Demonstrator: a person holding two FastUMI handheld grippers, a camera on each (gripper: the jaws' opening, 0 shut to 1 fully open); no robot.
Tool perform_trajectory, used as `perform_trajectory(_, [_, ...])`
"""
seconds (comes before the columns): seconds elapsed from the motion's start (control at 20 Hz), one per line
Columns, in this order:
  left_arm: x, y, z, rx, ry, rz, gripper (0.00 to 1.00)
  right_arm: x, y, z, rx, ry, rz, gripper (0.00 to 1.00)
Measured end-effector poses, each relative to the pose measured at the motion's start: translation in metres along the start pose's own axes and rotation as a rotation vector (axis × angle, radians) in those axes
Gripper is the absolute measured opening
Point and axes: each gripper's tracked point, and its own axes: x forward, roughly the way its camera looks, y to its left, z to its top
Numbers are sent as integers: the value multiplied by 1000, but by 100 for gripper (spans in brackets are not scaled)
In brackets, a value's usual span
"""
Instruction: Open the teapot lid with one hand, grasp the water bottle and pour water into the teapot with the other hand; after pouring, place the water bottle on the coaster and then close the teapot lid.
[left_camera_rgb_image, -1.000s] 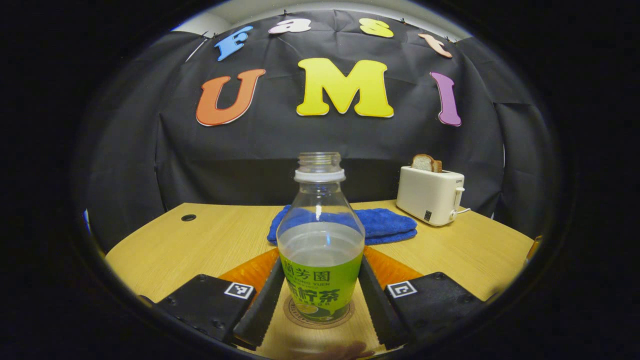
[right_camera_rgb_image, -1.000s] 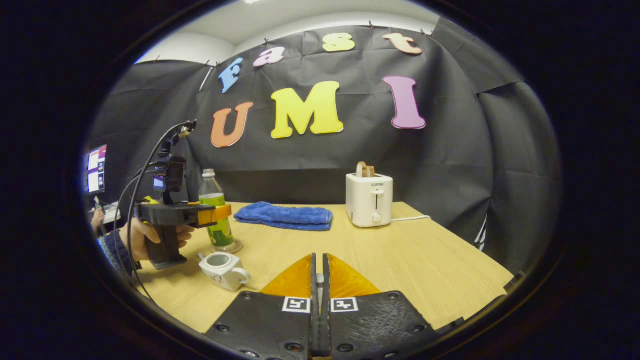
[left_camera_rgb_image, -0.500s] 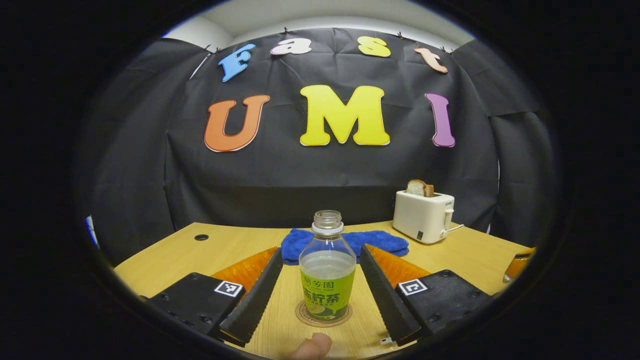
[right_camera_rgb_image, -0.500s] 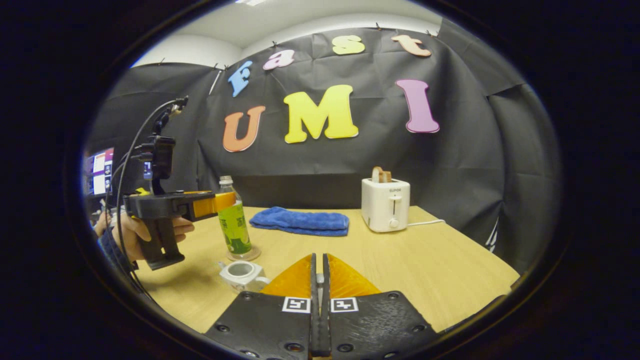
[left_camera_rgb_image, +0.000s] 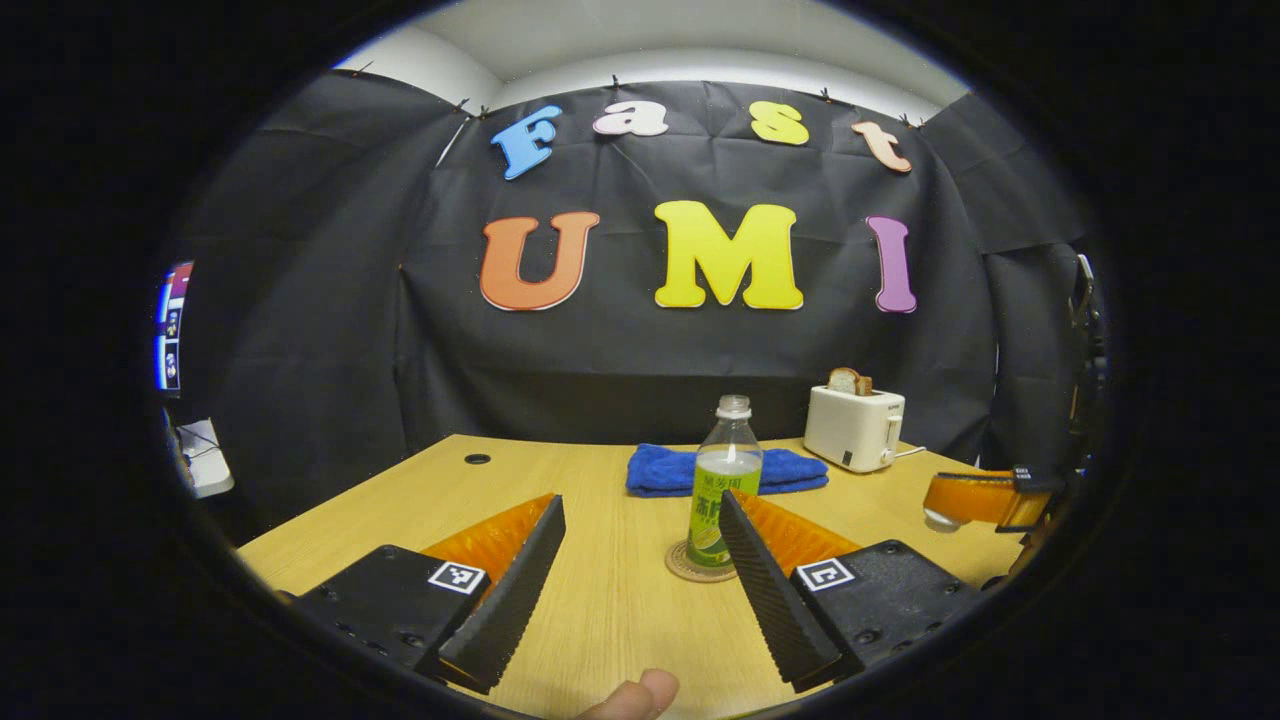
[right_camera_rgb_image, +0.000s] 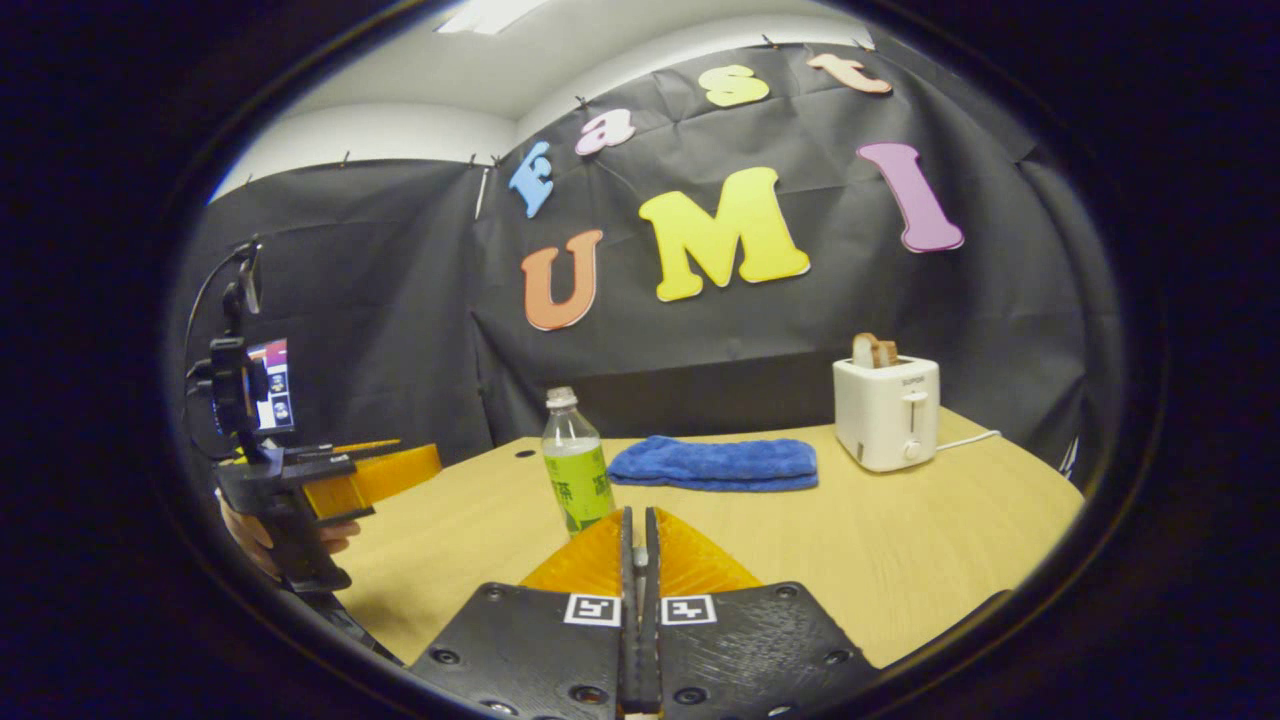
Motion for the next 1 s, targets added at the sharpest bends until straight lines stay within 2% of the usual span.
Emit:
perform_trajectory(0.05, [-10,12,-8,-7,10,27,97,9,6,-5,-3,17,8,0])
perform_trajectory(0.15, [-22,17,-16,-22,19,22,97,27,13,-19,-12,50,11,0])
perform_trajectory(0.4, [-32,19,-27,30,26,-3,97,50,6,-58,-15,117,-24,0])
perform_trajectory(0.65, [-33,11,-30,14,23,-34,97,51,6,-61,-56,100,-38,1])
perform_trajectory(1.0, [-37,3,-32,17,34,-51,97,52,6,-61,-27,78,-46,2])
